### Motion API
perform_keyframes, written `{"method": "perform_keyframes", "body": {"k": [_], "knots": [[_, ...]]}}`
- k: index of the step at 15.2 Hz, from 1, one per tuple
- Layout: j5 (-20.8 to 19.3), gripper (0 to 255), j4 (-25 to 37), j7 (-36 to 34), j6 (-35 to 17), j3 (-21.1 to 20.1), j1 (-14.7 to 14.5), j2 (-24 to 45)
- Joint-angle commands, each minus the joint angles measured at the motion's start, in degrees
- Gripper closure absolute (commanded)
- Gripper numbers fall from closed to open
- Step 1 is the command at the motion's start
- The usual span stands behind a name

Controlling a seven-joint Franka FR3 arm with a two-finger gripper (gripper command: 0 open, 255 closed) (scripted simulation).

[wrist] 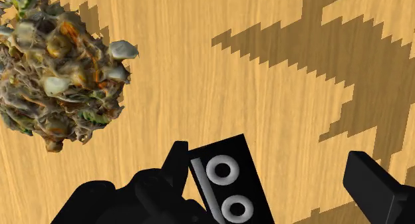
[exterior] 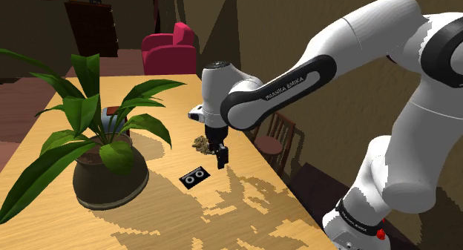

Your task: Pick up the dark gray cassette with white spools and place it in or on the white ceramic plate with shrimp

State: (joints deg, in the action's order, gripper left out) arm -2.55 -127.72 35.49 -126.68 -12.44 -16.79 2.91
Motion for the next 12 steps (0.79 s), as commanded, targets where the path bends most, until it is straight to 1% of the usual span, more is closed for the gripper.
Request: {"method": "perform_keyframes", "body": {"k": [1, 7, 12], "knots": [[-0.84, 0, 0.39, 0.70, -1.56, -0.48, -0.52, 1.95], [-1.89, 0, -1.41, -0.03, -6.03, -0.27, -0.57, 4.72], [-2.00, 0, -1.56, -0.11, -6.46, -0.24, -0.58, 5.00]]}}
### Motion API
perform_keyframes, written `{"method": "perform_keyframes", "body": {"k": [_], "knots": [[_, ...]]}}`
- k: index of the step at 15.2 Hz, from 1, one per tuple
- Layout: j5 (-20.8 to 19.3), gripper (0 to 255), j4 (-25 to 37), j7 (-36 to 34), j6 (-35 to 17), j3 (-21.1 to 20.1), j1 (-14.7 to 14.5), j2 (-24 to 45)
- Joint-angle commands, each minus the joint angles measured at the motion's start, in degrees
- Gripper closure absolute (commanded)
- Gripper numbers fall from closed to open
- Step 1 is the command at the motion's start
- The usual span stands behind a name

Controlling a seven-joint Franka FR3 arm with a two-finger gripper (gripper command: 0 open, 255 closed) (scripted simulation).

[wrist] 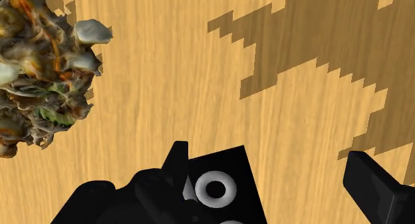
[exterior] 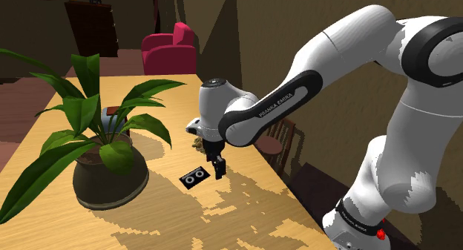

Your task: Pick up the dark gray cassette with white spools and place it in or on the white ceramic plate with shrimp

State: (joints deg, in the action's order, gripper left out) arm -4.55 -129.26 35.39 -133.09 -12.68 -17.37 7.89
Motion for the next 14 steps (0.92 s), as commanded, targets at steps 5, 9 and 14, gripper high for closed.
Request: {"method": "perform_keyframes", "body": {"k": [5, 9, 14], "knots": [[-0.01, 255, -0.01, 0.00, -0.04, 0.00, 0.00, 0.02], [-0.01, 255, -0.01, -0.01, -0.04, 0.00, 0.00, 0.02], [-0.01, 0, -0.01, -0.01, -0.04, 0.00, 0.00, 0.02]]}}
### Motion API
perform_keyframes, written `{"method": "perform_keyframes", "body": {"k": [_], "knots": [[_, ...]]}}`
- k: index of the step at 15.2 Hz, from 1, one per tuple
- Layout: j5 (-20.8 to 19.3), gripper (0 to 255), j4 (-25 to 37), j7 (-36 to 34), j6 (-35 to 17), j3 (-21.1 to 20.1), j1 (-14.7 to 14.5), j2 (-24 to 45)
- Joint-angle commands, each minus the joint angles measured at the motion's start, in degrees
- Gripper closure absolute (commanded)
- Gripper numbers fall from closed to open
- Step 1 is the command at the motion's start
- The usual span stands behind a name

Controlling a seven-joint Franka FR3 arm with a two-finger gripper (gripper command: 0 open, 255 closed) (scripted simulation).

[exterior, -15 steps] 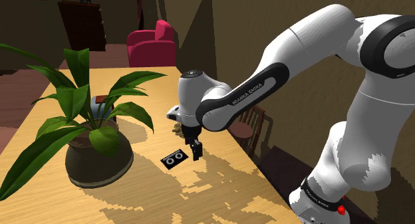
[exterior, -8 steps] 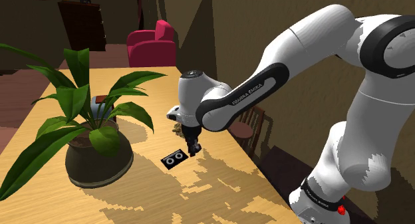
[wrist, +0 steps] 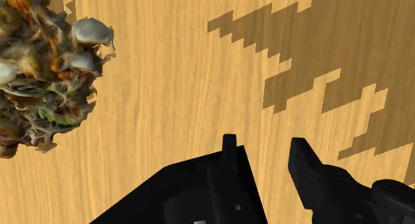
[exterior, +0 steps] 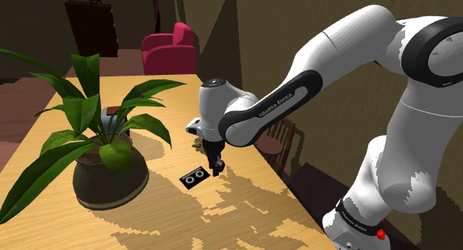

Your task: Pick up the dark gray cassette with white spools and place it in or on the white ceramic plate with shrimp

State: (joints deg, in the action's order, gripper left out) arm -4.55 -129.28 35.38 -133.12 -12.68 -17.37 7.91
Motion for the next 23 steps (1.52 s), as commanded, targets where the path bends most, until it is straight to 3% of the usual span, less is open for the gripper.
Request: {"method": "perform_keyframes", "body": {"k": [1, 5, 13, 21, 22, 23], "knots": [[-0.20, 0, 1.89, 3.39, -0.30, -0.32, 0.06, 1.45], [-0.68, 0, 9.20, 16.18, -0.95, -2.25, 0.34, 6.81], [-2.41, 0, 8.20, 15.00, -5.88, -1.60, -0.11, 10.89], [-2.41, 0, 8.20, 15.01, -5.87, -1.60, -0.11, 10.89], [-2.41, 255, 8.20, 15.01, -5.87, -1.60, -0.11, 10.89], [-2.41, 255, 8.20, 15.01, -5.87, -1.60, -0.11, 10.89]]}}
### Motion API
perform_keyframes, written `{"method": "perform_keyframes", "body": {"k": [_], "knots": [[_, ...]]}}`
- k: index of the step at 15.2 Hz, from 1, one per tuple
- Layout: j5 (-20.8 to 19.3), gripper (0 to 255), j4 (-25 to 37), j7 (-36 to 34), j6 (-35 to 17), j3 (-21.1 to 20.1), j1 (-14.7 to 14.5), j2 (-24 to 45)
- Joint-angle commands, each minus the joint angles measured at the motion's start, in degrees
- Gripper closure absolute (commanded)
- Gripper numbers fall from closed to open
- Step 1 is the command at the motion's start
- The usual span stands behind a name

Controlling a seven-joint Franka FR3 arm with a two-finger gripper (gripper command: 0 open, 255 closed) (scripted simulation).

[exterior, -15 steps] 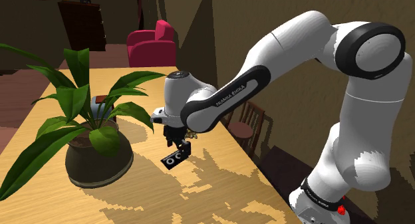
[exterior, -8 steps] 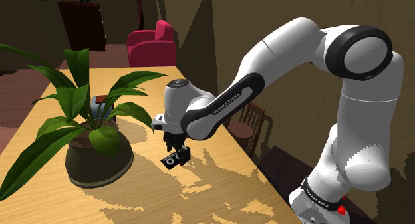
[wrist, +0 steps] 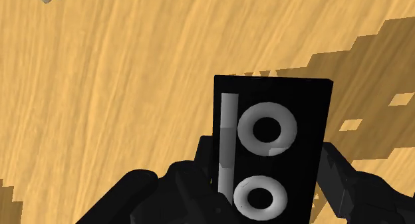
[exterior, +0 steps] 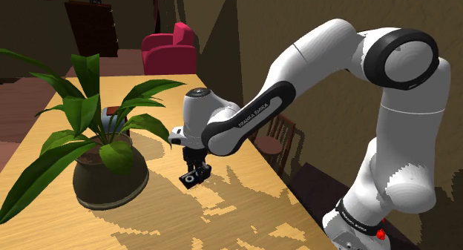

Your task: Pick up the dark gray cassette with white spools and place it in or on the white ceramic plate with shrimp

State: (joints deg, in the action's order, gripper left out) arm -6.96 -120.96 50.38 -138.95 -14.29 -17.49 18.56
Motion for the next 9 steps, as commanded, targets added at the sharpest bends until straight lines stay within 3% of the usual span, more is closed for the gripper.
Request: {"method": "perform_keyframes", "body": {"k": [1, 9], "knots": [[-0.01, 255, -0.12, -0.03, -0.05, 0.01, -0.03, 0.24], [0.24, 255, -0.03, 0.17, 0.58, -0.10, 0.09, -0.33]]}}
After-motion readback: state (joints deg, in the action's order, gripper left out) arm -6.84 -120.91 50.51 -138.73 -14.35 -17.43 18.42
